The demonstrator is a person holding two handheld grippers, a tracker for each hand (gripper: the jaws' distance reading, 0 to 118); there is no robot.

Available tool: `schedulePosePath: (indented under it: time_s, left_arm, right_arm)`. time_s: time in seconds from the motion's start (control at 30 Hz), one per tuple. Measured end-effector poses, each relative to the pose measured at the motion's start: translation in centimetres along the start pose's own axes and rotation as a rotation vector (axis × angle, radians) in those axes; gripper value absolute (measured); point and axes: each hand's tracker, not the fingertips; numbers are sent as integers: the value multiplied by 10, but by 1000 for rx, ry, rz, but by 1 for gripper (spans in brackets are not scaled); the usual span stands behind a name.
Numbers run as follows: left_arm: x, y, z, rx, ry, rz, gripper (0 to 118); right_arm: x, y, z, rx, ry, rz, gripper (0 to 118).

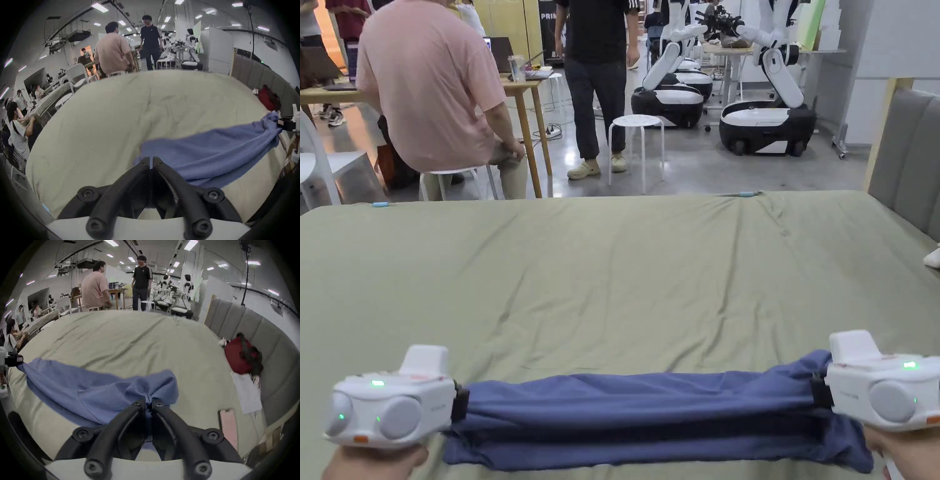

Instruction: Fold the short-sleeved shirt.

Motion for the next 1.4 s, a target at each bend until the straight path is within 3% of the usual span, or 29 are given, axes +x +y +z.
schedulePosePath:
  time_s: [0.13,0.17,0.2,0.23,0.27,0.3,0.33,0.5,0.53,0.57,0.6,0.63,0.67,0.7,0.77,0.9,1.07,1.1,1.13,1.2,1.27,1.4]
  left_arm:
    - [0,-22,-9,2,15,31,1]
    - [3,-20,-3,9,26,15,12]
    - [5,-18,2,27,47,-6,30]
    - [4,-14,5,67,52,-21,57]
    - [8,-7,14,107,60,-21,89]
    - [13,-1,23,150,58,-21,103]
    - [19,6,33,197,53,-13,108]
    - [67,22,74,357,-58,87,103]
    - [77,22,80,401,-56,89,94]
    - [86,21,85,438,-58,68,78]
    - [93,19,88,464,-46,38,62]
    - [104,14,93,483,-14,6,45]
    - [109,12,94,486,24,-18,22]
    - [111,9,93,494,35,-33,3]
    - [114,4,94,500,32,-38,0]
    - [95,3,89,470,28,-16,0]
    - [30,-10,59,328,-29,249,0]
    - [13,-16,49,293,-44,304,2]
    - [-1,-20,42,270,-64,362,14]
    - [-30,-31,27,219,-134,488,74]
    - [-54,-42,10,174,-226,620,116]
    - [-97,-65,-33,87,-427,911,117]
  right_arm:
    - [-6,-14,-7,-22,-15,19,6]
    - [-4,-10,-2,11,1,18,9]
    - [-5,-6,3,15,17,14,20]
    - [-9,1,9,8,14,10,43]
    - [-15,8,20,19,27,25,82]
    - [-22,13,30,62,39,56,104]
    - [-33,17,43,134,36,74,113]
    - [-87,26,88,392,78,-87,110]
    - [-95,24,92,410,82,-106,109]
    - [-104,21,95,417,98,-120,102]
    - [-110,17,97,412,112,-120,90]
    - [-117,11,98,421,112,-111,71]
    - [-125,7,98,434,94,-103,28]
    - [-131,5,95,449,35,-79,0]
    - [-140,5,89,462,-1,-35,0]
    - [-146,7,80,438,31,-40,0]
    - [-158,12,74,431,38,-31,0]
    - [-161,14,72,428,40,-29,0]
    - [-164,15,70,423,50,-31,0]
    - [-172,17,64,415,70,-28,0]
    - [-180,18,58,403,76,-20,0]
    - [-190,19,44,373,91,-17,0]
